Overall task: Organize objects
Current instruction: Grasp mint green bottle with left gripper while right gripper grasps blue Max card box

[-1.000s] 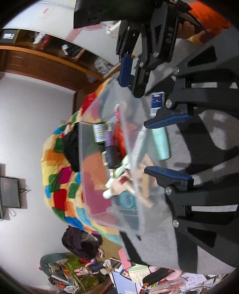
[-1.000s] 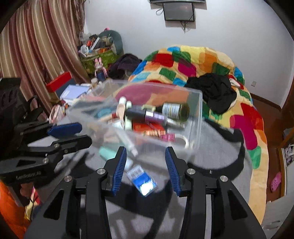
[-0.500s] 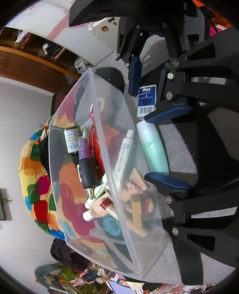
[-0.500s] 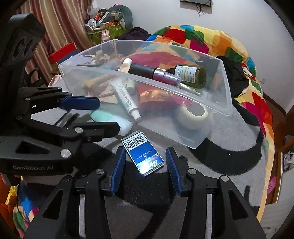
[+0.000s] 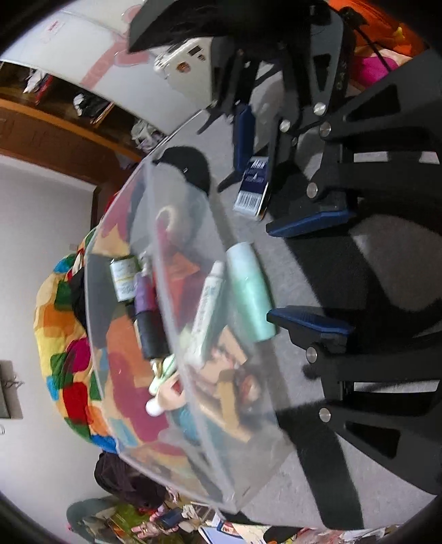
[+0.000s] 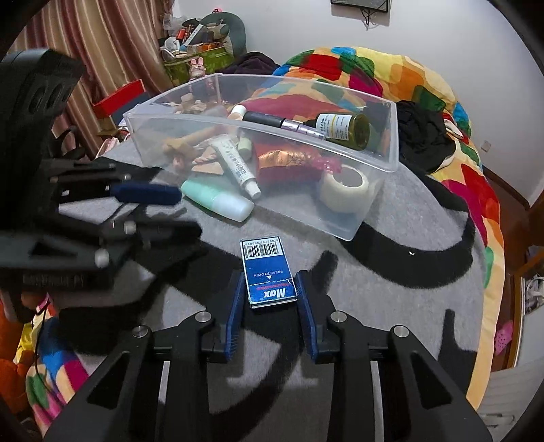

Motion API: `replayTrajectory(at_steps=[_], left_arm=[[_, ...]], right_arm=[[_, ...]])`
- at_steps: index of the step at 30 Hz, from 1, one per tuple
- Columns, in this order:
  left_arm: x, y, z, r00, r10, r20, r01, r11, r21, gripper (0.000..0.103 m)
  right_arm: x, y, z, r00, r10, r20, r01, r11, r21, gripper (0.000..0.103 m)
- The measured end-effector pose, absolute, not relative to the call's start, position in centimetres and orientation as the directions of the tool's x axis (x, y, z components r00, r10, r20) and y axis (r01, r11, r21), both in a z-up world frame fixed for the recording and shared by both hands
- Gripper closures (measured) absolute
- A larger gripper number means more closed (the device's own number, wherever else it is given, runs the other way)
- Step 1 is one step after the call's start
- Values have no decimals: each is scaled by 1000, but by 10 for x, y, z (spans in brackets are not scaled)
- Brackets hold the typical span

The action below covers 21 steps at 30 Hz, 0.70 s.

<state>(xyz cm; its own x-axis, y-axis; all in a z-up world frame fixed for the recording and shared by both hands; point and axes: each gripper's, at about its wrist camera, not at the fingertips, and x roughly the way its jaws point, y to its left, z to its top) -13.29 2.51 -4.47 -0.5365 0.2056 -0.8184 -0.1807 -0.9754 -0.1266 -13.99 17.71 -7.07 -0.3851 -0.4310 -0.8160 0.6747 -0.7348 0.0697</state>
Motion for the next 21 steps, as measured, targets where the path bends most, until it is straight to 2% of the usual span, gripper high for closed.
replayTrajectory(at_steps=[2, 6, 8, 12, 14, 15, 21], left_arm=[[-136, 20, -44, -546, 176, -819, -138, -983, -120, 41], [-141, 16, -47, -541, 163, -825, -86, -987, -138, 32], [-144, 20, -49, -531, 141, -835, -73, -990, -121, 20], [-154, 27, -53, -501, 132, -855, -72, -991, -110, 16], [-159, 30, -55, -493, 122, -862, -61, -993, -106, 15], [-162, 30, -56, -486, 121, -866, -47, -993, -112, 15], [-171, 36, -64, -484, 85, -871, 32, -993, -115, 12]], right_arm=[[-140, 179, -68, -395, -437, -808, 671, -738, 71, 75], [-142, 172, -68, -390, -439, -809, 683, -727, 66, 73], [-143, 167, -71, -385, -431, -816, 692, -720, 54, 67], [-145, 160, -76, -391, -417, -821, 698, -716, 31, 65], [-143, 162, -76, -391, -424, -817, 699, -715, 37, 70], [-143, 161, -76, -390, -429, -815, 699, -714, 41, 78], [-134, 181, -76, -420, -434, -797, 676, -736, 45, 78]])
